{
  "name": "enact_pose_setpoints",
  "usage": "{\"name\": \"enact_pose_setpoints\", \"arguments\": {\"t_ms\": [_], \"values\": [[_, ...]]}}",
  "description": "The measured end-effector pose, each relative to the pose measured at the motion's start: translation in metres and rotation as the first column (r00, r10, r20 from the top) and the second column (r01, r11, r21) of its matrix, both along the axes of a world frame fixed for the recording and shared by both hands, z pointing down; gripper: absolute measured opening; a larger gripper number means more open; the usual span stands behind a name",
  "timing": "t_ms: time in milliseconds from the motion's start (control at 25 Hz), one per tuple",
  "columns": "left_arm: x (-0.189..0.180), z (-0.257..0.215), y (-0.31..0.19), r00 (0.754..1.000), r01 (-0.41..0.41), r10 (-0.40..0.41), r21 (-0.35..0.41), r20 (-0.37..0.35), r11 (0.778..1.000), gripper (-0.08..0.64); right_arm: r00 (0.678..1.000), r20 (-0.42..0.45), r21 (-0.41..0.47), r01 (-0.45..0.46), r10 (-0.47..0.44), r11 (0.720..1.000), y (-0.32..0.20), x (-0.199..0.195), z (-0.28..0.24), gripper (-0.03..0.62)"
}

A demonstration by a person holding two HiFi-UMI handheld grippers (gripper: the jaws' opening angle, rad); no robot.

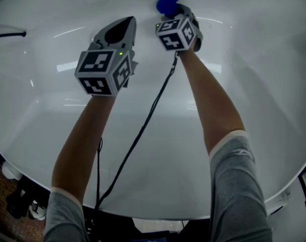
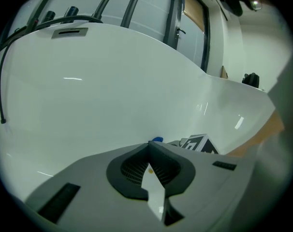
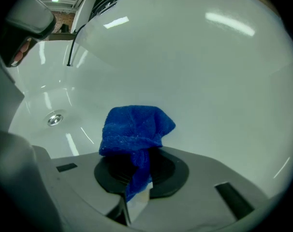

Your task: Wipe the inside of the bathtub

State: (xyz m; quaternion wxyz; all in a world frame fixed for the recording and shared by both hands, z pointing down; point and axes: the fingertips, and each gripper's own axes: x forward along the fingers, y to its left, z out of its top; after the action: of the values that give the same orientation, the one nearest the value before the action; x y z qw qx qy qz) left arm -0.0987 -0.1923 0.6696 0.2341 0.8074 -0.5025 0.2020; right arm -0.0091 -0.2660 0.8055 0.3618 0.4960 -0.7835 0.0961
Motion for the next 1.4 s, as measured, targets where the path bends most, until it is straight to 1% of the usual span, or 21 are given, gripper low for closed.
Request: {"name": "enact_pose_setpoints", "arguments": {"t_ms": [80, 160, 240, 320, 400, 520, 640, 760, 800, 880, 960, 1000, 1040, 1160, 1240, 1320, 1400], "values": [[-0.001, 0.001, 0.000, 1.000, 0.001, -0.001, -0.001, -0.004, 1.000, 0.005, 0.998, -0.025, -0.027, -0.064, 0.064, 0.998, 0.000, 0.029, 0.007, 0.057], [-0.006, 0.002, -0.003, 1.000, 0.003, -0.003, 0.004, -0.006, 1.000, 0.006, 0.987, -0.056, -0.046, -0.150, 0.148, 0.988, -0.002, 0.065, 0.017, 0.057], [-0.013, 0.003, -0.006, 1.000, 0.013, -0.013, 0.007, -0.008, 1.000, 0.005, 0.975, -0.096, -0.048, -0.204, 0.199, 0.978, -0.003, 0.090, 0.022, 0.057], [-0.016, 0.005, -0.005, 1.000, 0.023, -0.023, 0.006, -0.011, 1.000, 0.005, 0.967, -0.130, -0.039, -0.225, 0.218, 0.974, -0.003, 0.102, 0.023, 0.057], [-0.016, 0.004, -0.005, 1.000, 0.028, -0.028, 0.007, -0.014, 1.000, 0.005, 0.962, -0.144, -0.040, -0.238, 0.230, 0.970, -0.003, 0.103, 0.022, 0.057], [-0.016, 0.003, -0.001, 0.999, 0.036, -0.036, 0.004, -0.015, 0.999, 0.005, 0.958, -0.131, -0.093, -0.269, 0.256, 0.959, 0.003, 0.098, 0.031, 0.055], [-0.018, 0.003, 0.005, 0.999, 0.037, -0.037, -0.002, -0.015, 0.999, 0.006, 0.962, -0.141, -0.126, -0.250, 0.232, 0.960, 0.011, 0.086, 0.037, 0.052], [-0.025, 0.005, 0.009, 0.999, 0.048, -0.048, -0.005, -0.010, 0.999, 0.005, 0.974, -0.135, -0.163, -0.203, 0.182, 0.966, 0.017, 0.062, 0.041, 0.051], [-0.026, 0.005, 0.010, 0.999, 0.052, -0.052, -0.005, -0.008, 0.999, 0.005, 0.981, -0.123, -0.177, -0.173, 0.153, 0.969, 0.019, 0.050, 0.042, 0.051], [-0.029, 0.006, 0.012, 0.998, 0.055, -0.055, -0.007, -0.002, 0.998, 0.006, 0.995, -0.082, -0.215, -0.071, 0.055, 0.974, 0.027, 0.011, 0.044, 0.051], [-0.032, 0.006, 0.014, 0.998, 0.058, -0.058, -0.010, 0.006, 0.998, 0.005, 0.998, -0.041, -0.262, 0.043, -0.055, 0.964, 0.039, -0.037, 0.046, 0.051], [-0.034, 0.006, 0.015, 0.998, 0.059, -0.059, -0.013, 0.010, 0.998, 0.005, 0.996, -0.036, -0.279, 0.070, -0.083, 0.958, 0.043, -0.055, 0.047, 0.052], [-0.035, 0.006, 0.016, 0.998, 0.059, -0.059, -0.015, 0.014, 0.998, 0.005, 0.995, -0.040, -0.289, 0.074, -0.089, 0.954, 0.045, -0.065, 0.047, 0.052], [-0.039, 0.006, 0.017, 0.998, 0.055, -0.054, -0.018, 0.024, 0.998, 0.005, 0.995, -0.031, -0.297, 0.078, -0.091, 0.952, 0.043, -0.067, 0.047, 0.052], [-0.042, 0.008, 0.017, 0.998, 0.059, -0.059, -0.024, 0.022, 0.998, 0.005, 0.997, -0.003, -0.310, 0.067, -0.071, 0.948, 0.044, -0.055, 0.051, 0.052], [-0.039, 0.008, 0.016, 0.998, 0.060, -0.059, -0.026, 0.016, 0.998, 0.005, 1.000, 0.004, -0.324, 0.013, -0.012, 0.946, 0.042, -0.029, 0.052, 0.052], [-0.031, 0.004, 0.013, 0.998, 0.056, -0.056, -0.022, 0.006, 0.998, 0.005, 0.999, -0.017, -0.329, -0.053, 0.050, 0.943, 0.041, 0.007, 0.051, 0.052]]}}
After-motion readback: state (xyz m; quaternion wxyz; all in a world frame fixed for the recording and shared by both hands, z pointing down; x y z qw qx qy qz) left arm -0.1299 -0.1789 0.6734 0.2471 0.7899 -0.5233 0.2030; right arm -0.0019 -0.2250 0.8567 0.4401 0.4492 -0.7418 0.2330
